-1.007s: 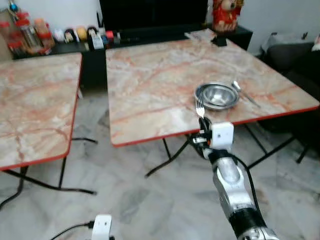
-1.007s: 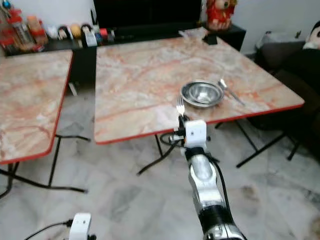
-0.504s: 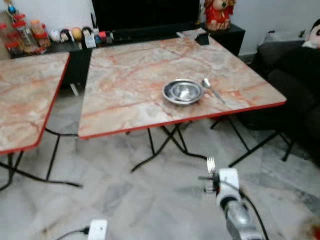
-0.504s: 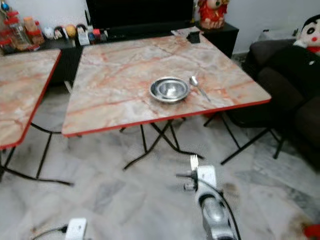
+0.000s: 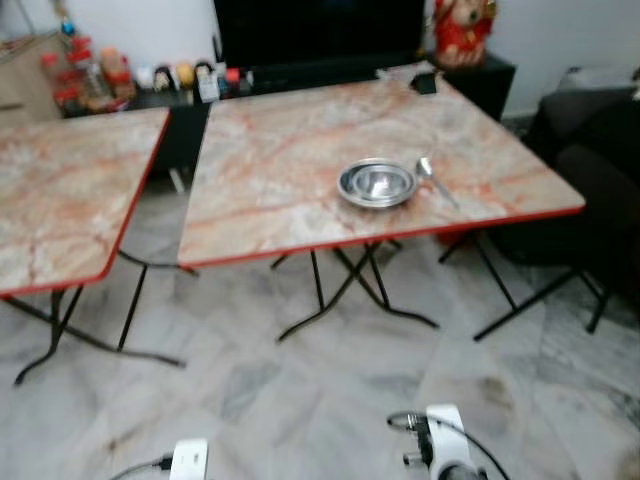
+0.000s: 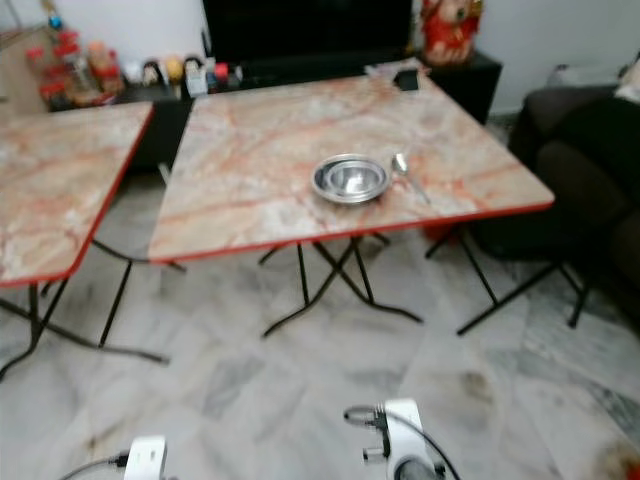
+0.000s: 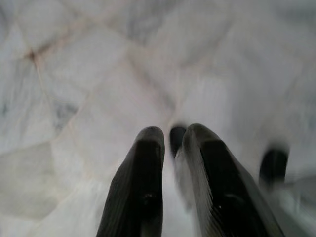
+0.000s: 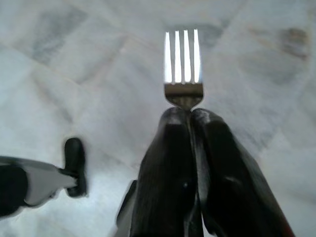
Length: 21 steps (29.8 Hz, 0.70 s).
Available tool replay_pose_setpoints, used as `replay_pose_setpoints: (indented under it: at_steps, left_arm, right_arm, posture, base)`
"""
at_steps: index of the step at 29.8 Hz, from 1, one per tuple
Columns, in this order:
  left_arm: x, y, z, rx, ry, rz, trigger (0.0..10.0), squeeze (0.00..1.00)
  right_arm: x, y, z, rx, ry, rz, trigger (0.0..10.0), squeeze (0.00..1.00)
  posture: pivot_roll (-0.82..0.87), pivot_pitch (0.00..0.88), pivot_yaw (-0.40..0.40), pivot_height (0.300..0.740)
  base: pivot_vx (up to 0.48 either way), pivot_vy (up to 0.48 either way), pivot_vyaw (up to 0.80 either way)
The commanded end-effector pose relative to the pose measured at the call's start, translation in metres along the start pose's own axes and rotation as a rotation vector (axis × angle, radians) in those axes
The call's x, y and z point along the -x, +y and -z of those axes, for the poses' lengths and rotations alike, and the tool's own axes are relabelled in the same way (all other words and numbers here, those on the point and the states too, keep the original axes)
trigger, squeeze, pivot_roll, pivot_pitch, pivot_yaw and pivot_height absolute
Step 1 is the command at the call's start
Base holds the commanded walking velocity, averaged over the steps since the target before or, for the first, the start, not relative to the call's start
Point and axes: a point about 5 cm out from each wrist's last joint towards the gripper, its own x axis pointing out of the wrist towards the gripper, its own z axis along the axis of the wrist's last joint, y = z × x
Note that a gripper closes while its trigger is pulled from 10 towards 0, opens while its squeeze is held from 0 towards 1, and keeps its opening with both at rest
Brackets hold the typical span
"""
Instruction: Setting the table
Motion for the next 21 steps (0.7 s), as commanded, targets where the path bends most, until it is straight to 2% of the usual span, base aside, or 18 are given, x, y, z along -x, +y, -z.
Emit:
replay_pose_setpoints:
  at_steps: [1, 4, 9, 13, 19, 21]
  left_arm:
    - [0.0017, 0.0007, 0.0079, 0.004, 0.023, -0.007, 10.0, 0.00]
    - [0.0019, -0.0001, 0.0088, 0.001, 0.027, -0.005, 10.0, 0.00]
    - [0.0017, -0.0012, 0.0085, 0.000, 0.027, -0.001, 10.0, 0.00]
    - [0.0015, -0.0018, 0.0078, 0.002, 0.026, 0.000, 10.0, 0.00]
    - [0.0013, -0.0023, 0.0074, 0.003, 0.026, 0.001, 10.0, 0.00]
    - [0.0013, -0.0028, 0.0076, 0.001, 0.028, 0.001, 10.0, 0.00]
  right_arm:
    - [-0.0012, 0.0012, -0.0050, -0.018, -0.010, 0.001, 10.0, 0.00]
    - [-0.0010, -0.0003, -0.0042, -0.030, -0.006, 0.007, 10.0, 0.00]
    - [-0.0010, -0.0007, -0.0050, 0.002, -0.007, 0.000, 10.0, 0.00]
    - [-0.0012, 0.0009, -0.0057, 0.020, -0.009, -0.008, 10.0, 0.00]
    - [-0.0015, 0.0010, -0.0064, 0.010, -0.007, -0.005, 10.0, 0.00]
    - [-0.0017, 0.0018, -0.0072, 0.032, -0.007, -0.012, 10.0, 0.00]
  posture:
    - [-0.08, 0.000, 0.055, 0.740]
    - [-0.08, 0.000, 0.057, 0.740]
    - [-0.08, 0.000, 0.053, 0.740]
    - [-0.07, 0.000, 0.050, 0.740]
    - [-0.07, 0.000, 0.046, 0.740]
    - [-0.07, 0.000, 0.043, 0.740]
  base:
    - [0.337, 0.000, 0.00]
    - [0.341, 0.000, 0.00]
    - [0.342, 0.000, 0.00]
    - [0.339, 0.000, 0.57]
    - [0.341, 0.000, 0.00]
    - [0.341, 0.000, 0.00]
